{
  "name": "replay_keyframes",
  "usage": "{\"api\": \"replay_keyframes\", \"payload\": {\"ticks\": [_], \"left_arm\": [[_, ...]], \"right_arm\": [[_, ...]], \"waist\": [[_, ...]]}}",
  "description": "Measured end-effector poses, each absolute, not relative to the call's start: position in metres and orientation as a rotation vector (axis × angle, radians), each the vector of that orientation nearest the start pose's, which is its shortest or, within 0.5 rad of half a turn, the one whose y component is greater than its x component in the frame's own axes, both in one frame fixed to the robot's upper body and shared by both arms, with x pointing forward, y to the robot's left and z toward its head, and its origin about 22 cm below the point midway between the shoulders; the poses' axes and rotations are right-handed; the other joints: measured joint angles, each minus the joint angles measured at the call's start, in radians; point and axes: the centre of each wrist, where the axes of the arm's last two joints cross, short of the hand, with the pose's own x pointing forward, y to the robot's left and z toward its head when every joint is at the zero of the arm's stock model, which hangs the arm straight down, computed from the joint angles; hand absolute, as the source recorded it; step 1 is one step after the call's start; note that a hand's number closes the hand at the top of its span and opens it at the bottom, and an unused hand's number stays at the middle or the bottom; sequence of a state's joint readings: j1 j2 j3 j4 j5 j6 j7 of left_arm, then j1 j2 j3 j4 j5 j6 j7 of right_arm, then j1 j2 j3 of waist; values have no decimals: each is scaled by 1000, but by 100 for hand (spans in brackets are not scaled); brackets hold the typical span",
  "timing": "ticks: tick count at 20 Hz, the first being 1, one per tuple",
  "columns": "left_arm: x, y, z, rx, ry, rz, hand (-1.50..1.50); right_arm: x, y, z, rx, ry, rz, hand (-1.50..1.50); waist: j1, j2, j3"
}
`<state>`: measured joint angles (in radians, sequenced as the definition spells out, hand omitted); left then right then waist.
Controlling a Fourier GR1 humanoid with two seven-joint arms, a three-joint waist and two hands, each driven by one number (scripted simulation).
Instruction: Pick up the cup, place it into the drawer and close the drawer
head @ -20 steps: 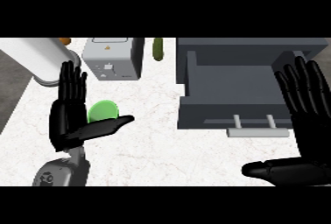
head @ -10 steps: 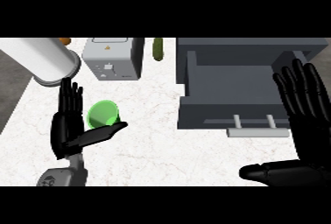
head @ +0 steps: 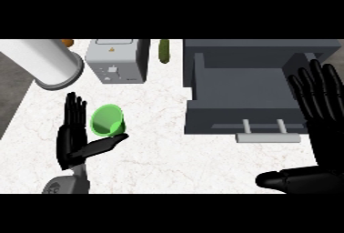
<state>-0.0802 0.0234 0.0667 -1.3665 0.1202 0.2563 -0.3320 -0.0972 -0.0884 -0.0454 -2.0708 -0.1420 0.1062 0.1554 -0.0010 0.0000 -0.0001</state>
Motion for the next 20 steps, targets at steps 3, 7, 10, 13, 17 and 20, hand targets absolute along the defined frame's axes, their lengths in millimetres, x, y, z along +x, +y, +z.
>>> {"api": "replay_keyframes", "payload": {"ticks": [3, 7, 10, 13, 17, 20], "left_arm": [[264, 247, -49, 219, -1731, 271, -150], [266, 251, -61, 219, -1719, 280, -150], [267, 256, -68, 220, -1723, 289, -150], [264, 264, -78, 240, -1739, 301, -150], [260, 267, -93, 246, -1720, 308, -150], [262, 265, -102, 245, -1710, 320, -150]], "right_arm": [[224, -239, 136, 141, -2006, 133, -150], [222, -232, 138, 142, -2010, 128, -150], [226, -233, 134, 146, -2009, 124, -150], [223, -234, 141, 151, -2007, 121, -150], [221, -229, 139, 154, -2001, 135, -150], [226, -231, 140, 154, -2003, 134, -150]], "waist": [[-2, 0, 0], [-1, 0, 0], [0, -1, 1], [0, -2, 3], [-1, -1, 1], [-1, 0, 1]]}}
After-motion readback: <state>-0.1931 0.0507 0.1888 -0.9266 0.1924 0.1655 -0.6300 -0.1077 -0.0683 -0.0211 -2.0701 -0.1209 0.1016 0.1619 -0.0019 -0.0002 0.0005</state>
